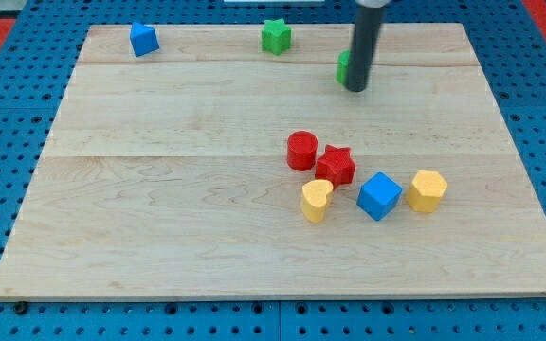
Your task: Place the yellow heart at left center of the board
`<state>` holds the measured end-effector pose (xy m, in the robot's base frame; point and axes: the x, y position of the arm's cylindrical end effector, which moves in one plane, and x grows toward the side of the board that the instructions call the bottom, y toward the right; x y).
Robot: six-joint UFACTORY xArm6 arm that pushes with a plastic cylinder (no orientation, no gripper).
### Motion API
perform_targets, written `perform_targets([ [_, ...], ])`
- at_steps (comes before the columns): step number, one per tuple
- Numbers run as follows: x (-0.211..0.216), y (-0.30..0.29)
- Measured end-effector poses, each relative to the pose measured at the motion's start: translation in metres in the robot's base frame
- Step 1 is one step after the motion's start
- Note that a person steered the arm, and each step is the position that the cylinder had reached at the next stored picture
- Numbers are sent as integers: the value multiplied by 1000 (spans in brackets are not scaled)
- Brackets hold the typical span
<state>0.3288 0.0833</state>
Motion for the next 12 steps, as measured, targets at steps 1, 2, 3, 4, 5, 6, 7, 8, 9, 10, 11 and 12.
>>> perform_targets([
  [1,-24,-3],
  [2,-62,52],
  [3,-91,91],
  [4,-54,92],
  [5,-41,99],
  [6,-36,100],
  [7,-31,100],
  [8,-23,100],
  [9,-13,100],
  [10,-5,101],
  [11,17,113],
  [12,70,109],
])
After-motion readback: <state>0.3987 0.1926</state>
